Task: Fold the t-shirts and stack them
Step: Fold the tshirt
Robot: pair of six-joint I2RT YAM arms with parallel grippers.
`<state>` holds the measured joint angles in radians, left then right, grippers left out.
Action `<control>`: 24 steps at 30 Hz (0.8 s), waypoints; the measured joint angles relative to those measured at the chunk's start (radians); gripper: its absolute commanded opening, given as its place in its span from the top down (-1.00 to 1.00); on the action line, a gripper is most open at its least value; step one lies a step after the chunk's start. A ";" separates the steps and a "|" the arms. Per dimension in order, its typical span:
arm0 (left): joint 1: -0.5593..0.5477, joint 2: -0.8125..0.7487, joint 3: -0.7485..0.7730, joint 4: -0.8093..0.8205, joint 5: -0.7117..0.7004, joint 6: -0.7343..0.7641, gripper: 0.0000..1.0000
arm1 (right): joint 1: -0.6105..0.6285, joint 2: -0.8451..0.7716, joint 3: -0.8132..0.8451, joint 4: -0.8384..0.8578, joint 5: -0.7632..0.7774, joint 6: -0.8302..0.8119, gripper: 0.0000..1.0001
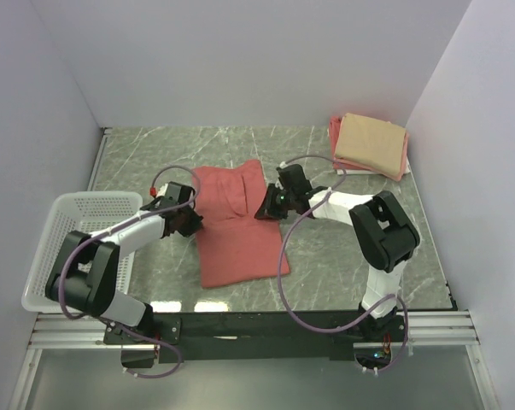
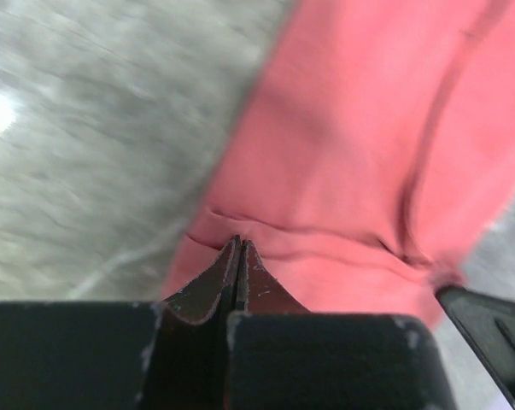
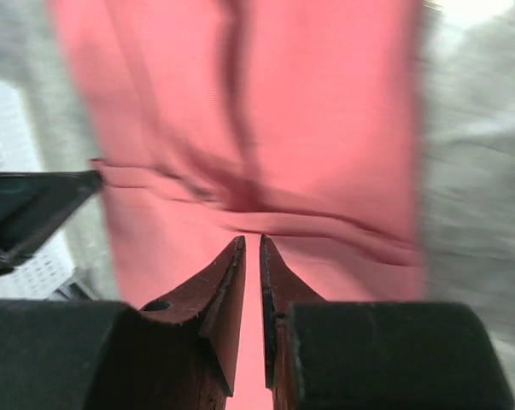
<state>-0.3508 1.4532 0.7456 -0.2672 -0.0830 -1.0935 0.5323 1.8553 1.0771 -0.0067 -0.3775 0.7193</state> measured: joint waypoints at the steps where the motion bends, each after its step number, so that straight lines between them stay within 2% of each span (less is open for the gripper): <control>1: 0.005 0.018 0.000 0.002 -0.005 0.002 0.99 | -0.010 0.009 -0.009 -0.006 0.000 0.000 0.62; 4: 0.012 0.063 -0.008 0.026 -0.011 0.006 0.99 | -0.037 0.031 -0.025 -0.010 0.000 0.000 0.62; 16: 0.050 0.058 -0.005 0.027 0.001 0.036 0.99 | -0.096 0.032 -0.090 0.079 -0.086 0.028 0.61; 17: 0.057 0.054 0.002 0.010 0.000 0.043 0.99 | -0.101 0.023 -0.093 0.073 -0.085 0.026 0.60; 21: 0.075 -0.003 0.048 -0.078 -0.014 0.068 0.74 | -0.115 -0.061 -0.111 0.012 -0.066 0.011 0.59; 24: 0.075 -0.101 0.071 -0.127 -0.021 0.076 0.74 | -0.116 -0.179 -0.146 -0.017 -0.058 0.005 0.59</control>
<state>-0.2760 1.3525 0.8162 -0.3946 -0.1040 -1.0180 0.4164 1.6760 0.9310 -0.0235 -0.4351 0.7238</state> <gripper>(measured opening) 0.135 0.205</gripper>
